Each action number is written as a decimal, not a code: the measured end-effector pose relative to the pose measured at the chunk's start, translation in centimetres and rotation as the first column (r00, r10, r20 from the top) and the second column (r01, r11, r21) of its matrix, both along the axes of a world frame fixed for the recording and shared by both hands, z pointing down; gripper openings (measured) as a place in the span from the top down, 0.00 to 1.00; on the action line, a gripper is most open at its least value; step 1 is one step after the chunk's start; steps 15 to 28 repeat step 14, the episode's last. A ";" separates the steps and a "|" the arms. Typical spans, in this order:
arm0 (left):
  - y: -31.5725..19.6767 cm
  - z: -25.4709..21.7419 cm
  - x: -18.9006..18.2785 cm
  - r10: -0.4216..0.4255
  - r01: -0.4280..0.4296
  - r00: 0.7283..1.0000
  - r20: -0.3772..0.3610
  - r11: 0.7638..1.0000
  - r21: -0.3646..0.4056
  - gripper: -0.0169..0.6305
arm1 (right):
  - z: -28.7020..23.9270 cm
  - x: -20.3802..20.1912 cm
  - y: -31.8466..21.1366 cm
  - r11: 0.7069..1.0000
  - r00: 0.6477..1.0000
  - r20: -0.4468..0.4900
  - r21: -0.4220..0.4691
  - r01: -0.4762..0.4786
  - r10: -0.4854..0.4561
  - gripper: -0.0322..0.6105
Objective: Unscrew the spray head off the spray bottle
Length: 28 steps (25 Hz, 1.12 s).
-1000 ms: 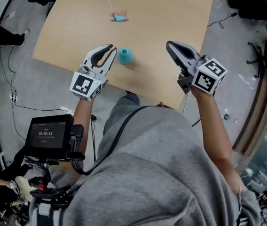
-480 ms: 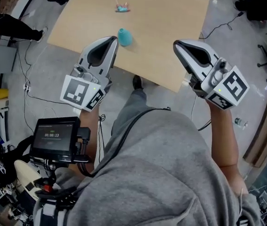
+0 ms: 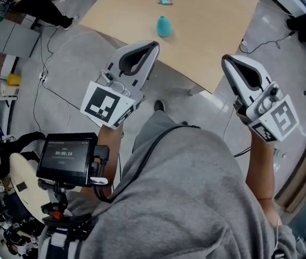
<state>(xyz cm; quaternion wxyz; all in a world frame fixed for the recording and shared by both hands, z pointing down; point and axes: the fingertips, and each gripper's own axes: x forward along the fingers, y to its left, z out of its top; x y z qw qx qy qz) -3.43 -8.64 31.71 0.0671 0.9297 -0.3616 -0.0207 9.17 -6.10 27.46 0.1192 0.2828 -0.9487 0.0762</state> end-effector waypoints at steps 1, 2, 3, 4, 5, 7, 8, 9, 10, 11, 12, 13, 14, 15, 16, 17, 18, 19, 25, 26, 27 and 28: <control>0.0 0.0 -0.2 -0.005 0.005 1.000 0.006 1.000 0.001 0.97 | 0.0 0.1 0.0 1.000 1.000 0.002 -0.001 0.000 0.000 0.94; 0.0 0.0 -0.3 -0.009 0.009 1.000 0.010 1.000 0.001 0.97 | -0.1 0.2 -0.1 1.000 1.000 0.003 -0.002 -0.001 0.001 0.94; 0.0 -0.1 -0.4 -0.012 0.012 1.000 0.010 1.000 0.002 0.97 | -0.2 0.4 -0.2 1.000 1.000 0.003 -0.003 -0.003 0.003 0.94; 0.0 -0.3 -0.4 -0.015 0.015 1.000 0.007 1.000 0.004 0.97 | -0.4 0.7 -0.2 1.000 1.000 0.000 -0.002 -0.005 0.005 0.95; 0.0 -0.4 -0.4 -0.018 0.018 1.000 0.002 1.000 0.005 0.97 | -0.5 1.0 -0.4 1.000 1.000 -0.004 -0.001 -0.009 0.009 0.95; -0.2 -0.5 0.0 -0.021 0.021 1.000 -0.006 1.000 0.000 0.97 | -0.7 1.9 -0.6 1.000 1.000 -0.014 -0.007 -0.022 0.022 0.94; -0.2 -0.4 0.3 -0.018 0.018 1.000 -0.007 1.000 -0.006 0.97 | -0.6 2.3 -0.8 0.999 0.999 -0.017 -0.015 -0.031 0.031 0.95; -0.3 -0.3 0.6 -0.014 0.014 1.000 -0.007 1.000 -0.011 0.97 | -0.5 2.8 -0.9 0.999 0.999 -0.017 -0.024 -0.041 0.040 0.95; -0.3 -0.4 0.9 -0.008 0.008 1.000 -0.009 1.000 -0.013 0.97 | -0.5 3.1 -1.0 0.998 0.999 -0.018 -0.031 -0.048 0.047 0.94; -0.5 -0.5 1.2 -0.003 0.002 1.000 -0.010 1.000 -0.012 0.97 | -0.5 3.4 -1.1 0.998 0.999 -0.019 -0.035 -0.051 0.051 0.95; -0.6 -0.6 1.3 0.001 -0.001 1.000 -0.008 1.000 -0.010 0.97 | -0.4 3.5 -1.3 0.998 0.998 -0.021 -0.037 -0.053 0.052 0.95; -0.8 -0.6 1.4 0.002 -0.002 1.000 -0.005 1.000 -0.009 0.97 | -0.4 3.5 -1.6 0.998 0.998 -0.024 -0.038 -0.053 0.052 0.95; -1.0 -0.6 1.4 0.003 -0.003 1.000 -0.001 1.000 -0.009 0.97 | -0.3 3.5 -1.8 0.998 0.998 -0.026 -0.039 -0.052 0.051 0.94; -1.0 -0.6 1.4 0.003 -0.003 1.000 -0.001 1.000 -0.009 0.97 | -0.3 3.5 -1.8 0.998 0.998 -0.026 -0.039 -0.052 0.051 0.94; -1.0 -0.6 1.4 0.003 -0.003 1.000 -0.001 1.000 -0.009 0.97 | -0.3 3.5 -1.8 0.998 0.998 -0.026 -0.039 -0.052 0.051 0.94; -1.0 -0.6 1.4 0.003 -0.003 1.000 -0.001 1.000 -0.009 0.97 | -0.3 3.5 -1.8 0.998 0.998 -0.026 -0.039 -0.052 0.051 0.94; -1.0 -0.6 1.4 0.003 -0.003 1.000 -0.001 1.000 -0.009 0.97 | -0.3 3.5 -1.8 0.998 0.998 -0.026 -0.039 -0.052 0.051 0.94; -1.0 -0.6 1.4 0.003 -0.003 1.000 -0.001 1.000 -0.009 0.97 | -0.3 3.5 -1.8 0.998 0.998 -0.026 -0.039 -0.052 0.051 0.94; -1.0 -0.6 1.4 0.003 -0.003 1.000 -0.001 1.000 -0.009 0.97 | -0.3 3.5 -1.8 0.998 0.998 -0.026 -0.039 -0.052 0.051 0.94; -1.0 -0.6 1.4 0.003 -0.003 1.000 -0.001 1.000 -0.009 0.97 | -0.3 3.5 -1.8 0.998 0.998 -0.026 -0.039 -0.052 0.051 0.94; -1.0 -0.6 1.4 0.003 -0.003 1.000 -0.001 1.000 -0.009 0.97 | -0.3 3.5 -1.8 0.998 0.998 -0.026 -0.039 -0.052 0.051 0.94; -1.0 -0.6 1.4 0.003 -0.003 1.000 -0.001 1.000 -0.009 0.97 | -0.3 3.5 -1.8 0.998 0.998 -0.026 -0.039 -0.052 0.051 0.94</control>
